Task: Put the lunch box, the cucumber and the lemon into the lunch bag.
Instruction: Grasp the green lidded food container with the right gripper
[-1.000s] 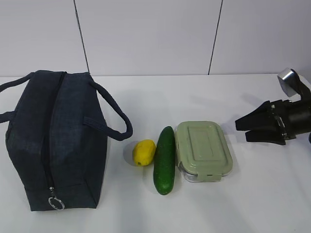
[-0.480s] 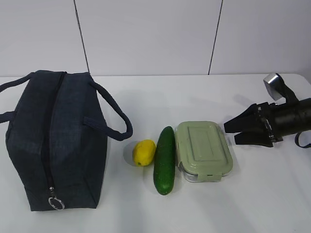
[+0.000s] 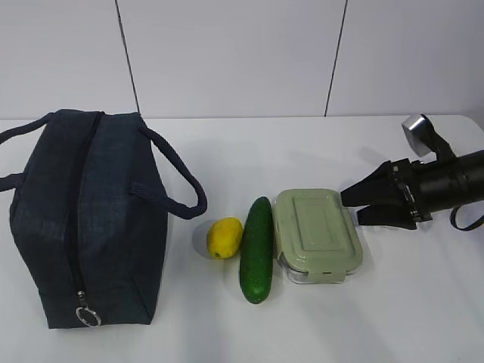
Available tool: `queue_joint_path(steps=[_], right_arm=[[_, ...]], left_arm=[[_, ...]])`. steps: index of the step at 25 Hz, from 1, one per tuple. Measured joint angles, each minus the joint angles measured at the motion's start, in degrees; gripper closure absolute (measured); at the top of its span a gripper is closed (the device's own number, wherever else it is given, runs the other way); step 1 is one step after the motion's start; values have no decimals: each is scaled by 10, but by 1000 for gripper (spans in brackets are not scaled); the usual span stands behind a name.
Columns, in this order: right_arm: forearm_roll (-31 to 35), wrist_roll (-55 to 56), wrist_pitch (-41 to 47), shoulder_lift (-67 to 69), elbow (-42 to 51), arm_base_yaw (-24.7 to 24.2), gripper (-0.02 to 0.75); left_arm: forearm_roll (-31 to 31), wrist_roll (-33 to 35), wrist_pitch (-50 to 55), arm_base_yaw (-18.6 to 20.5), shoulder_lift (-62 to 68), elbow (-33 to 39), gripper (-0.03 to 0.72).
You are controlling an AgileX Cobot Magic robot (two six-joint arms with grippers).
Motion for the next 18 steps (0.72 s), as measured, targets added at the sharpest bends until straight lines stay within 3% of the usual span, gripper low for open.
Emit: queue_joint_path(steps=[18], right_arm=[[24, 4, 0, 31, -2, 7, 158]], left_arm=[[0, 0, 0, 0, 0, 0, 454]])
